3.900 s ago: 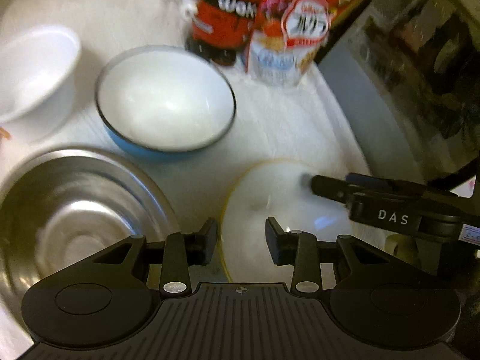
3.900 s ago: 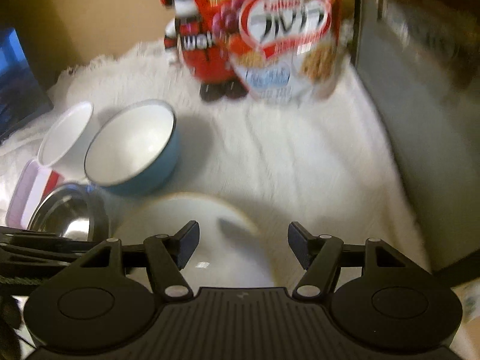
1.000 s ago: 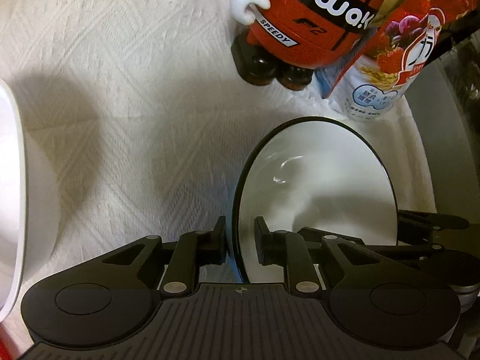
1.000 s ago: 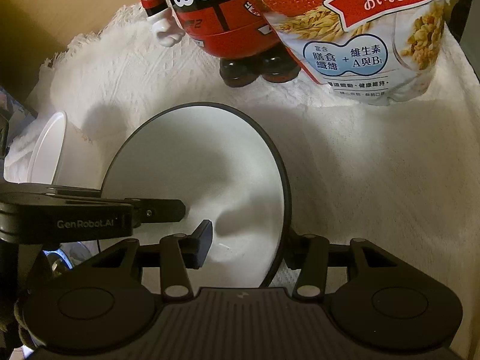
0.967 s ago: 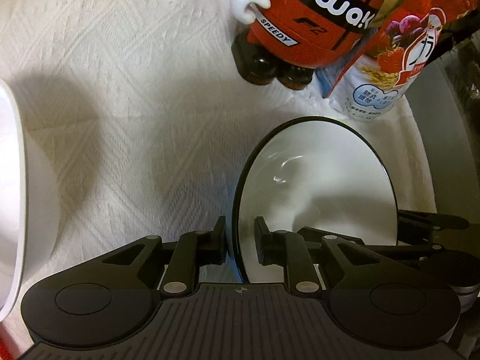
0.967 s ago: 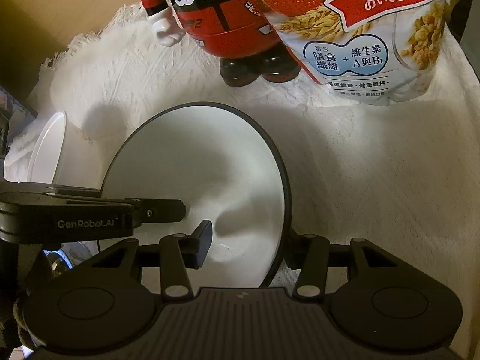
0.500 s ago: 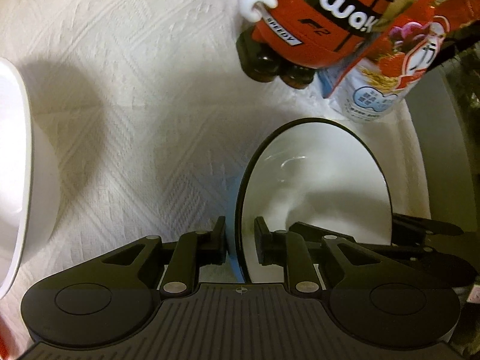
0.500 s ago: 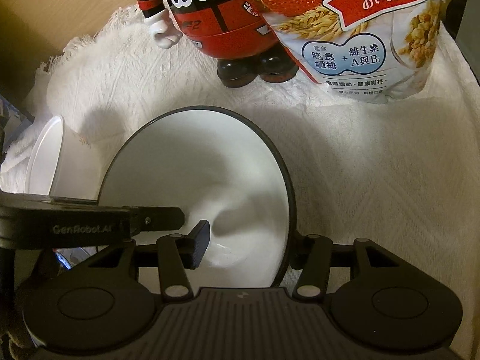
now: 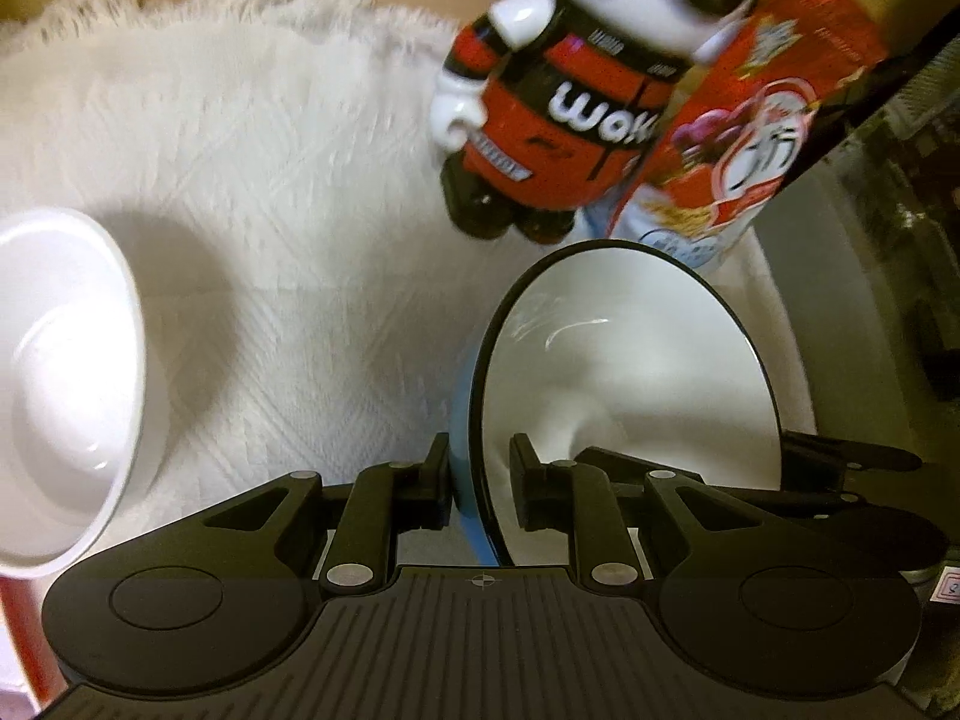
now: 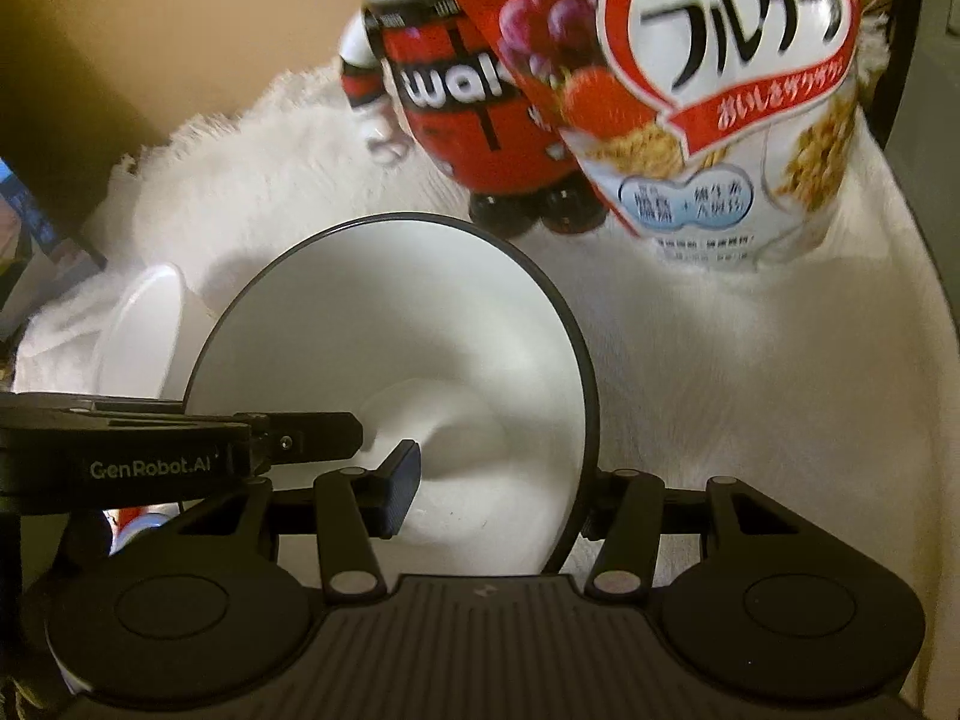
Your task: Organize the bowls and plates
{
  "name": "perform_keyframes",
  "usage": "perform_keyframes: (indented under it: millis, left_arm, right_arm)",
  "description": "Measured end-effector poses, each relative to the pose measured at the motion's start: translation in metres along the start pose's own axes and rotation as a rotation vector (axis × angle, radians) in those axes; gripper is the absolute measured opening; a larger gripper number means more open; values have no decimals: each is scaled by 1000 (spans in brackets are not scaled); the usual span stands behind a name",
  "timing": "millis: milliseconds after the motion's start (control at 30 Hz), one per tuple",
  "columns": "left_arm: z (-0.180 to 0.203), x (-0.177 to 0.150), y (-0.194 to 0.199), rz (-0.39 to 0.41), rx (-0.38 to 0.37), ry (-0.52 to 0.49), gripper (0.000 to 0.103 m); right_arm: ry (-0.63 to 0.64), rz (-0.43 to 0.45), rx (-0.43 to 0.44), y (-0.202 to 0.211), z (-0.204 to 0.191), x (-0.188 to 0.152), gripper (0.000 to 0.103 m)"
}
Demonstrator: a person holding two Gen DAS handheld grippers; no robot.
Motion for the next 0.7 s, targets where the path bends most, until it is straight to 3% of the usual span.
perform_keyframes:
  millis: [333, 533, 700]
  left_arm:
    - [44, -15, 58, 84, -20, -72, 21]
    - [65, -53, 73, 70, -50, -102, 21]
    - [76, -97, 73, 38, -54, -157, 21]
  right_arm:
    - [8, 69, 14, 71, -6, -18, 52]
    - [14, 66, 5, 104, -3, -53, 52]
    - [-46, 15, 14, 107, 9, -97, 53]
Point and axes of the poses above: each gripper's, at about its wrist camera, not at the fingertips, and y roughly against the way its jaws point, z to its right, x to its top, the point moved 10 cm from there along -y, roughly the way its jaws point
